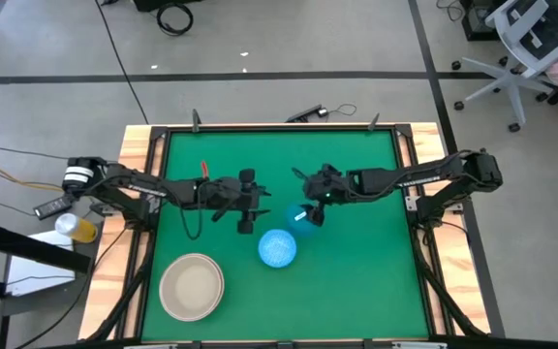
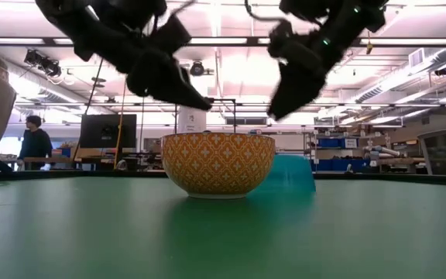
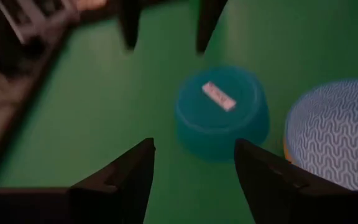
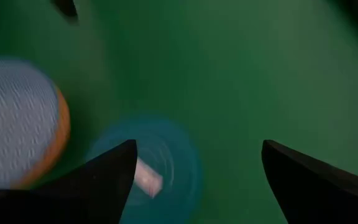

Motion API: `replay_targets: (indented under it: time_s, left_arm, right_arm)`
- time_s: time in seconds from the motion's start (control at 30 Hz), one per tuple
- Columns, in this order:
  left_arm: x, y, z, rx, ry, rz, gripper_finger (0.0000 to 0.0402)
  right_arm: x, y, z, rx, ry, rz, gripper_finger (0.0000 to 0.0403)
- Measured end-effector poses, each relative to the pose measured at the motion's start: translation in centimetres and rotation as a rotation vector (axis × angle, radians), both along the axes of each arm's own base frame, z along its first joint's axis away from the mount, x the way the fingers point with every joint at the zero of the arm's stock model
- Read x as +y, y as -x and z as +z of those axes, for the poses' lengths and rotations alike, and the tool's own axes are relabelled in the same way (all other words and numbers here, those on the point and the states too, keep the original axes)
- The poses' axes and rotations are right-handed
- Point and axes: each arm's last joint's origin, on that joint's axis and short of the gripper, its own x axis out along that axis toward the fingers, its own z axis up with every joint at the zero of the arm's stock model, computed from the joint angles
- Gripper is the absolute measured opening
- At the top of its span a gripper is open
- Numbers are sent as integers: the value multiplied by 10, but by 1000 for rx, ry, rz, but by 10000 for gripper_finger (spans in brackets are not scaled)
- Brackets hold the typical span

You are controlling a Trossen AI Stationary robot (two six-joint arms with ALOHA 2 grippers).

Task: Nest bowls inside each other
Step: Stack the blue bowl on top of the brown bowl

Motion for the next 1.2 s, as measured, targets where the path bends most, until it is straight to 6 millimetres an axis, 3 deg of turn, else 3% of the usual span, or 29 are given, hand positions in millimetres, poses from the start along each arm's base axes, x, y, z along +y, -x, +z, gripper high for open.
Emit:
replay_targets:
  time_s: [0.43, 0.53, 0.77, 1.07, 1.2]
  left_arm:
    - [6, -24, -26, -10, 135, 55, 221]
    - [6, -37, -26, -17, 144, 59, 221]
    - [7, -60, -48, 76, 152, 70, 221]
    - [13, -65, -74, 202, 203, 129, 211]
    - [19, -63, -75, 225, 216, 155, 194]
  right_arm:
    - [27, 39, -60, 147, -184, -156, 348]
    - [29, 42, -66, 133, -201, -171, 348]
    - [32, 43, -74, 59, -230, -179, 348]
    - [35, 53, -93, -67, -314, -219, 348]
    - [35, 57, -98, -63, -335, -253, 348]
